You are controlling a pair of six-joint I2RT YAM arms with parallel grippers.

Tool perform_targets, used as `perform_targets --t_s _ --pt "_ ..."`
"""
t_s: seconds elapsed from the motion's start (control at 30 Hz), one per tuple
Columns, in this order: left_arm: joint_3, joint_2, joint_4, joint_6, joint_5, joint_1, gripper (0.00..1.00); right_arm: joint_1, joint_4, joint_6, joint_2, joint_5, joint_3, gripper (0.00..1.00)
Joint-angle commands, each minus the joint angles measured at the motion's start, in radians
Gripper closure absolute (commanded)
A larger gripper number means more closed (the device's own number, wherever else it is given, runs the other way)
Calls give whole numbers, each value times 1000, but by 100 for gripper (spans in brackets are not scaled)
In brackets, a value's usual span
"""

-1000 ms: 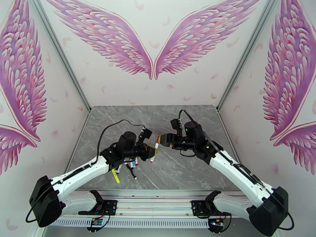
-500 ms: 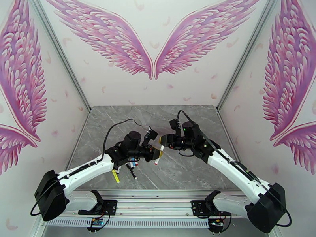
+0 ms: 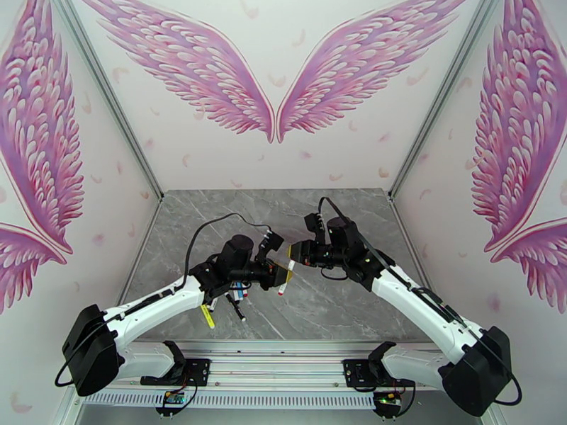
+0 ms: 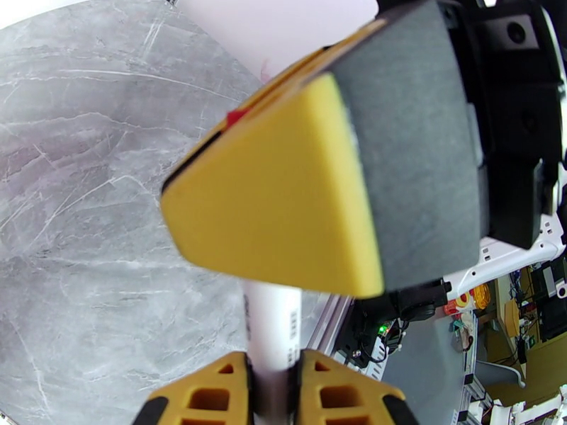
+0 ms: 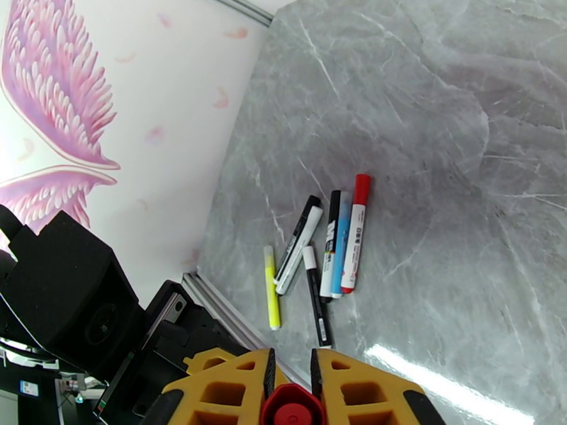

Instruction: Open the pen caps

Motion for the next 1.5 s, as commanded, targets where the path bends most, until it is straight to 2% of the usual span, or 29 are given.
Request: perform_targets --t_s 0.0,0.13,0.5,0.73,0.87,1.0,1.17,1.27,1.47 --pt "24 -3 18 6 28 -9 86 -1 2 -1 -2 -3 32 85" --pt "11 3 61 -16 58 -10 76 -1 17 18 -18 -20 32 86" --pt "-31 -10 138 -28 72 -11 72 -1 97 90 -40 -88 -2 86" --pt "-35 -33 84 4 -7 -11 92 -1 80 75 -58 -25 -20 86" --pt "-43 -40 67 10 -25 -13 94 -1 101 72 -83 10 -39 86" --pt "-49 -37 97 3 21 -39 97 -4 243 32 -102 -91 -74 86" --pt "-60 -61 70 15 -27 -55 99 -19 293 13 -115 -152 -76 86" --pt "-42 -70 8 32 -140 -88 98 -23 249 22 -119 -85 -57 86" --pt "-27 -67 -55 71 -386 -185 99 -23 36 78 -138 221 4 86"
